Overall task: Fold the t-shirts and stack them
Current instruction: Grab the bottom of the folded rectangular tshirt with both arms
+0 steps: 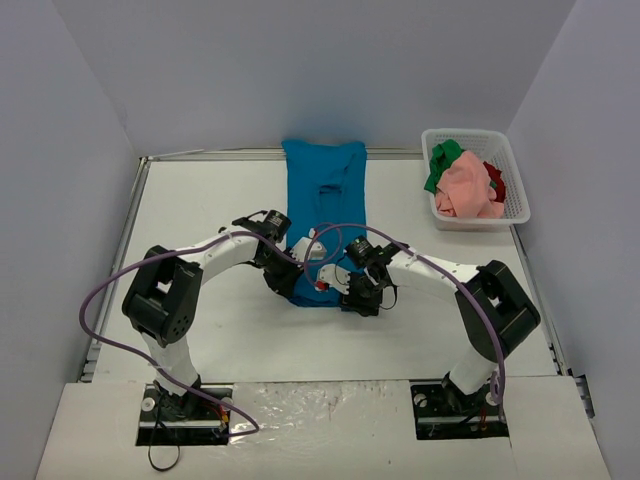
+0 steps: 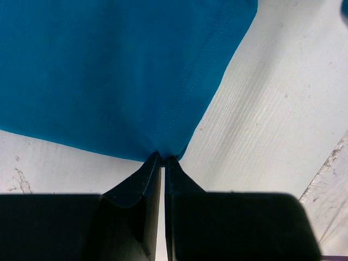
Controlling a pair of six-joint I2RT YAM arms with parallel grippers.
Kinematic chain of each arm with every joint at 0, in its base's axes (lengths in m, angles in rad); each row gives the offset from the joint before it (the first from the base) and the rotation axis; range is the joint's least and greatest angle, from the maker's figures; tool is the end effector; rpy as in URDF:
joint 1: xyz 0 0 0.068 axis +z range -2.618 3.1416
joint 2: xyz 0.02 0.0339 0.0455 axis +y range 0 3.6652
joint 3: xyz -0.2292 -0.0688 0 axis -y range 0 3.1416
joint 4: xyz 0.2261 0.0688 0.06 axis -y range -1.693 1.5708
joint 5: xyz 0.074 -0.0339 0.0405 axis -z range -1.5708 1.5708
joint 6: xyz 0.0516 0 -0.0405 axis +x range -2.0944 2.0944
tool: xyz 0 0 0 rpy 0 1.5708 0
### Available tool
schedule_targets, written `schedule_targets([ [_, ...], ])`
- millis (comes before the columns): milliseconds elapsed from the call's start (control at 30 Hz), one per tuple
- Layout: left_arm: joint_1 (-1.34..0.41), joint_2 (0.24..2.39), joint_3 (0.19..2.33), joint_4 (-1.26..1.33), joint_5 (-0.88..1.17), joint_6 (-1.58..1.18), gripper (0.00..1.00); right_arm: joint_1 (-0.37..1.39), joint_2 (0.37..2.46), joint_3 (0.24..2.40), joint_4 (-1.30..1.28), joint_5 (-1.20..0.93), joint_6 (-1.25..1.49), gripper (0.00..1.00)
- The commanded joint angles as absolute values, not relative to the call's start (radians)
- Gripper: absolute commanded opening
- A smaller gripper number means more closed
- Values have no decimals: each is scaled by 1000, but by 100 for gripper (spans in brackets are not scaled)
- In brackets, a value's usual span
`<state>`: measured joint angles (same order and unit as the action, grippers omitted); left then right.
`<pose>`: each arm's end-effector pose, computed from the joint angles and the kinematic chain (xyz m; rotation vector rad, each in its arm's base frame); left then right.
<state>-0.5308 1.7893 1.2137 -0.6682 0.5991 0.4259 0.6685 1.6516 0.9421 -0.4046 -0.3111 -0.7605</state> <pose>0.2694 -0.1919 0.1541 1.3769 2.3540 -0.8636 0.2283 0.2005 0.1297 -1.8073 1.9364 0.3864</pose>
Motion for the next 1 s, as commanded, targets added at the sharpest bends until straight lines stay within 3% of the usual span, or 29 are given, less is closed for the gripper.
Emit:
schedule_targets([
  [0, -537, 1764, 1227, -695, 635, 460, 2, 667, 1672, 948, -436, -249, -738, 40],
  [400, -535, 1752, 1220, -710, 637, 474, 2, 667, 1753, 917, -402, -176, -709, 28],
  [600, -535, 1744, 1227, -724, 634, 488, 2, 667, 1741, 920, -416, -187, -704, 7],
  [733, -535, 1735, 1242, -749, 624, 505, 2, 667, 1688, 957, -494, -221, -704, 1],
  [967, -534, 1700, 1316, -845, 618, 549, 2, 667, 1589, 1046, -652, -271, -704, 0],
])
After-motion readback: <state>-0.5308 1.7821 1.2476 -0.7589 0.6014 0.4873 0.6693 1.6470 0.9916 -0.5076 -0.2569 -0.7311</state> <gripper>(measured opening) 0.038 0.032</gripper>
